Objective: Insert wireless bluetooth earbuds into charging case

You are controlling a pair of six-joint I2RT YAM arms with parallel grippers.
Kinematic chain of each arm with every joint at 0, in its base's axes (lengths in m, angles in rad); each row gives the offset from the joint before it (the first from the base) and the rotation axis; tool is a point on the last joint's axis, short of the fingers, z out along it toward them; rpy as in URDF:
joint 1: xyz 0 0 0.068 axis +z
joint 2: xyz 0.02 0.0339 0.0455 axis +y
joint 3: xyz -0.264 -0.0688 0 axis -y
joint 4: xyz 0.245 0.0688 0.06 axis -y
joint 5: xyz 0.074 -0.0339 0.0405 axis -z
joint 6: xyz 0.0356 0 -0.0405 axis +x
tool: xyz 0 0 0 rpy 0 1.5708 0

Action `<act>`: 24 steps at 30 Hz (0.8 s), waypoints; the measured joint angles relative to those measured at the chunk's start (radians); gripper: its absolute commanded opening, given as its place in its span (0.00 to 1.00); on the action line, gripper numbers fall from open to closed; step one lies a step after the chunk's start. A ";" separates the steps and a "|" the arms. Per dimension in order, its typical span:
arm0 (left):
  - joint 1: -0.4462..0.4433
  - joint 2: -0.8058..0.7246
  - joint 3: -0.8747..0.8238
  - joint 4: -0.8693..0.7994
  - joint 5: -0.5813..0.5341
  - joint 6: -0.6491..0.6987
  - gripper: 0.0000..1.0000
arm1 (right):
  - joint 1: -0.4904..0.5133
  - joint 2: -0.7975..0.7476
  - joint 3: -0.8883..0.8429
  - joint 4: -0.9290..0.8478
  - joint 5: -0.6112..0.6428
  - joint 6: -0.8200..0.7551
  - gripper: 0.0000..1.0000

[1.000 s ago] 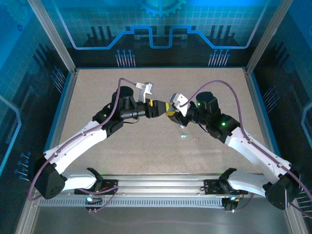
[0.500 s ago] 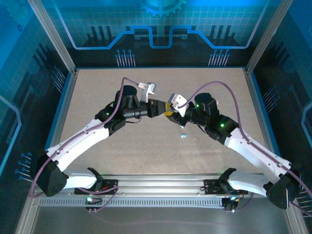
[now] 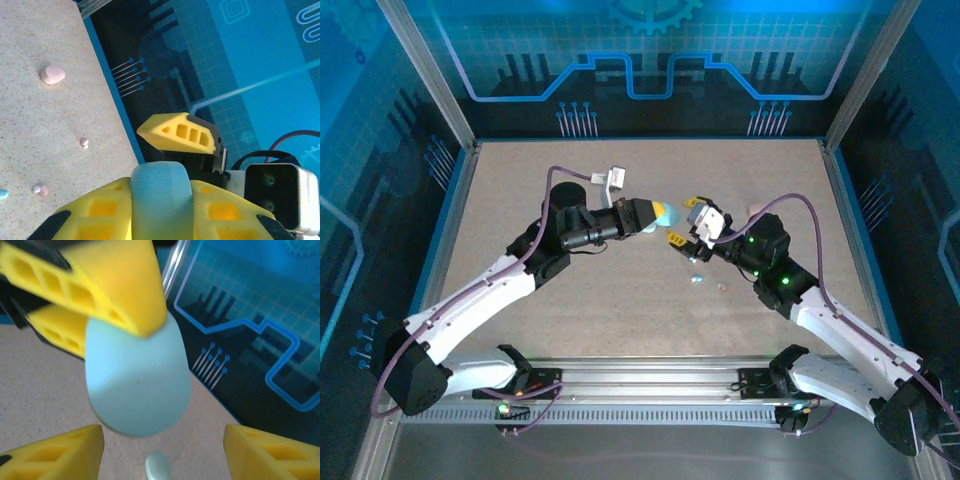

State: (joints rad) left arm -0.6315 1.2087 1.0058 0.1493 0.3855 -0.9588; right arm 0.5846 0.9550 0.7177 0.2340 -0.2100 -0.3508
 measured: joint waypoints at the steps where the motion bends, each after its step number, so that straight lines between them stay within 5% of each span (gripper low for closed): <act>1: 0.000 0.000 -0.001 0.006 0.003 -0.008 0.01 | -0.002 0.000 0.000 0.009 -0.016 0.005 0.62; 12: 0.000 0.000 -0.001 0.042 0.016 -0.046 0.01 | -0.036 0.014 0.025 0.023 -0.143 0.062 0.48; 24: 0.000 0.000 -0.001 0.044 0.018 -0.057 0.01 | -0.045 0.023 0.048 0.036 -0.195 0.111 0.49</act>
State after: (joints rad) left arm -0.6315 1.2091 1.0046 0.1936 0.4030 -1.0161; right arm 0.5392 0.9775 0.7654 0.2703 -0.4053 -0.2398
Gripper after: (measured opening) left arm 0.230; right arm 0.489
